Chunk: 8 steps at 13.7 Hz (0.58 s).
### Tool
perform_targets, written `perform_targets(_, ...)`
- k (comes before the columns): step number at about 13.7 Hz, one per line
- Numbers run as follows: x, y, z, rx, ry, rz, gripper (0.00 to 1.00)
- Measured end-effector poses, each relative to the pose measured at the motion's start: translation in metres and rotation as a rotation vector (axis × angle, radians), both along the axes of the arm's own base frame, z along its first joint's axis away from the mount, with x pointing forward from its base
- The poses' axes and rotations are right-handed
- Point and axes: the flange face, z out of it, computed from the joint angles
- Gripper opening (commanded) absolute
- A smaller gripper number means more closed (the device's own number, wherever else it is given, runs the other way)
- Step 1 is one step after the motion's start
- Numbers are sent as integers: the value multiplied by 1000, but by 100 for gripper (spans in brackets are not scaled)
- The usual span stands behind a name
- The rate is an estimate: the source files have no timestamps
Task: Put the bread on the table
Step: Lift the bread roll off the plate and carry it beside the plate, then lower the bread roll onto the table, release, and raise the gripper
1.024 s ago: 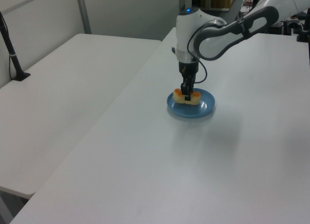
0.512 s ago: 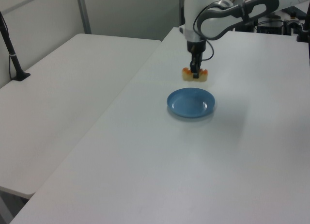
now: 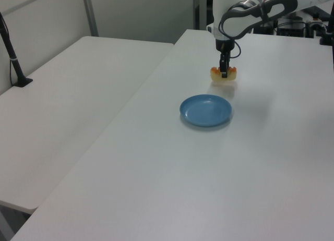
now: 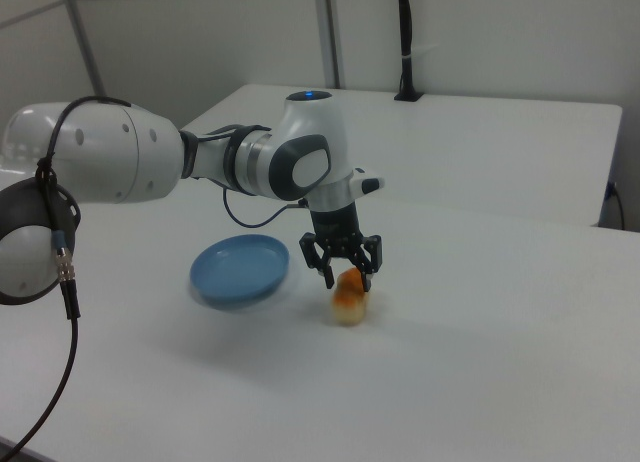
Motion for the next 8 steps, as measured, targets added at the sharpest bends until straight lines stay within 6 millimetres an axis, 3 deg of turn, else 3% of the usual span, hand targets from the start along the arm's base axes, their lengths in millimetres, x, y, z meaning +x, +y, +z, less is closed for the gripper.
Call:
perform_targets(2,2,4,3,-1,-5,5,100)
perform_targets(5,5,27,40,1,-46,32,100)
perform_targets(7,-1,81,87,9,-49,13,100)
perform_targets(8,-11,120,118,13,-49,-47,100)
